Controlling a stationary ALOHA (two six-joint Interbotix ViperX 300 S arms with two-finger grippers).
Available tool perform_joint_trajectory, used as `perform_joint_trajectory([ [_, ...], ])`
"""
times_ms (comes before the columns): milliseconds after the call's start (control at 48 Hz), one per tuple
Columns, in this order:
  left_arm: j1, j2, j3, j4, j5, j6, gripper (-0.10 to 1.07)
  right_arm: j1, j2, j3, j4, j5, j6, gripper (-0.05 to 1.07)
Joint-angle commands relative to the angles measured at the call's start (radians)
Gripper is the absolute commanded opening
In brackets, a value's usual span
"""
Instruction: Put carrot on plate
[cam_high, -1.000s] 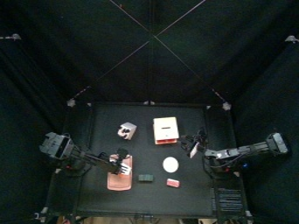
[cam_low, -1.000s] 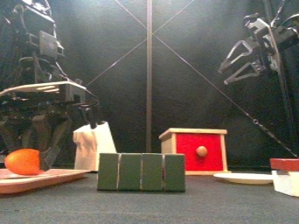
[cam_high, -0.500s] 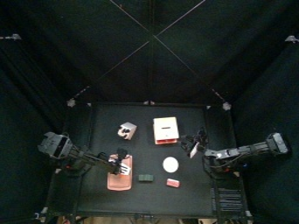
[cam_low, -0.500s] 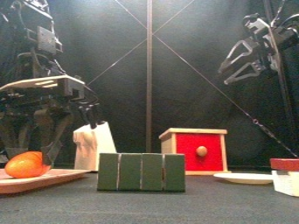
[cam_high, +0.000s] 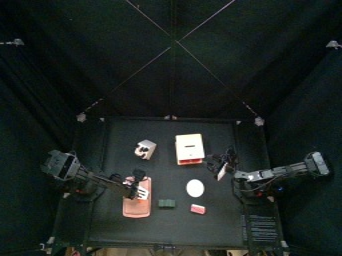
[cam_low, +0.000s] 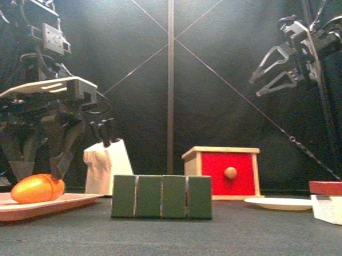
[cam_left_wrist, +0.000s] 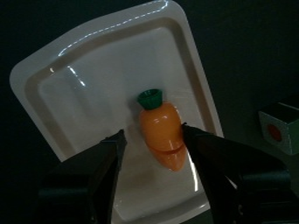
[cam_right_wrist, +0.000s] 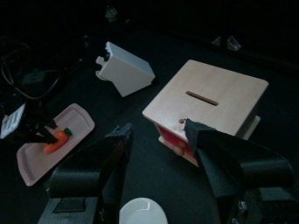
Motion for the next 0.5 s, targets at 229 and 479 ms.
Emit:
perform_joint_trajectory([
  [229, -0.003, -0.029, -0.008, 0.005, 0.000, 0.000, 0.89, -0.003, 0.003, -0.006, 0.008, -0.002, 0.000, 0.85],
  [479, -0.003, -0.034, -0.014, 0.006, 0.000, 0.000, 0.89, -0.002, 0.003, -0.006, 0.015, 0.000, 0.000, 0.85],
])
